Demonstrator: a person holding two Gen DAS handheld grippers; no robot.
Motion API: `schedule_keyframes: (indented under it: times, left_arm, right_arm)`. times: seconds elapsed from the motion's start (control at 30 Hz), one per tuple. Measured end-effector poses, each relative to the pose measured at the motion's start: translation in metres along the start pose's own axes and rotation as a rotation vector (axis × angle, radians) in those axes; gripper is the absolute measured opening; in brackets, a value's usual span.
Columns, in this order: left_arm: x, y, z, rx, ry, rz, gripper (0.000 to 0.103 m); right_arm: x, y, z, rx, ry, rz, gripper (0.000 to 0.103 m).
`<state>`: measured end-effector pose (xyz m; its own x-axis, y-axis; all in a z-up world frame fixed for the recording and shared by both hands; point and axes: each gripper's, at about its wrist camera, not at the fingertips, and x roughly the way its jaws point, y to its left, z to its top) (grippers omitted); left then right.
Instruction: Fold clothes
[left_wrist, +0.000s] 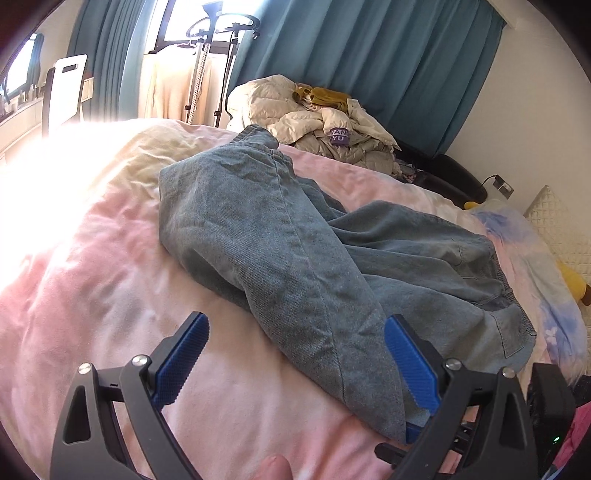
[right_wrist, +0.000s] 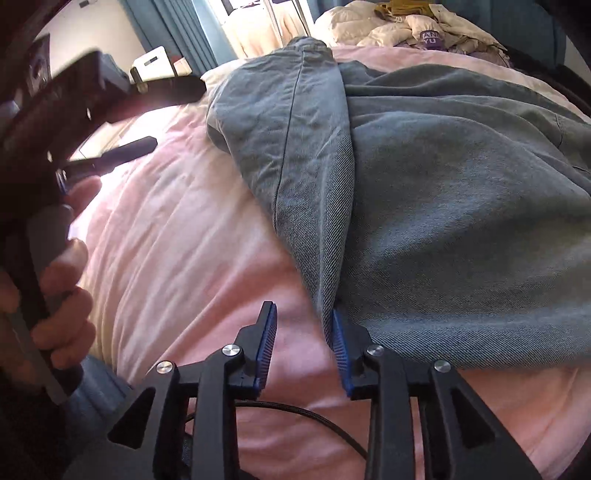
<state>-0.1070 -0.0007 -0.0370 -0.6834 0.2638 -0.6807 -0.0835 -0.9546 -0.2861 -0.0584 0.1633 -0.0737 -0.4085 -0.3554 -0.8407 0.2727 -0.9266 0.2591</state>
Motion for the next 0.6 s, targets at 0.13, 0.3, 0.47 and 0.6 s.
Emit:
schedule_keyframes:
  times: [0.13,0.3,0.47,0.6]
  left_arm:
    - [0.011,-0.001,-0.013,0.000,0.038,0.026,0.097]
    - [0.016,-0.017,-0.015,0.066,0.029,0.102,0.097]
    - [0.023,-0.037,0.012,0.104,0.024,0.168,0.097]
    - [0.052,-0.057,0.053,0.112,0.126,0.161,0.097]
  right_arm:
    - [-0.017,-0.032,0.003,0.128,-0.063,-0.024,0.046]
    - [-0.030,-0.070,0.010,0.283,-0.152,-0.073,0.047]
    - [-0.041,-0.102,0.014,0.404,-0.187,-0.140,0.047]
    - [-0.053,-0.119,0.015,0.414,-0.219,-0.216,0.047]
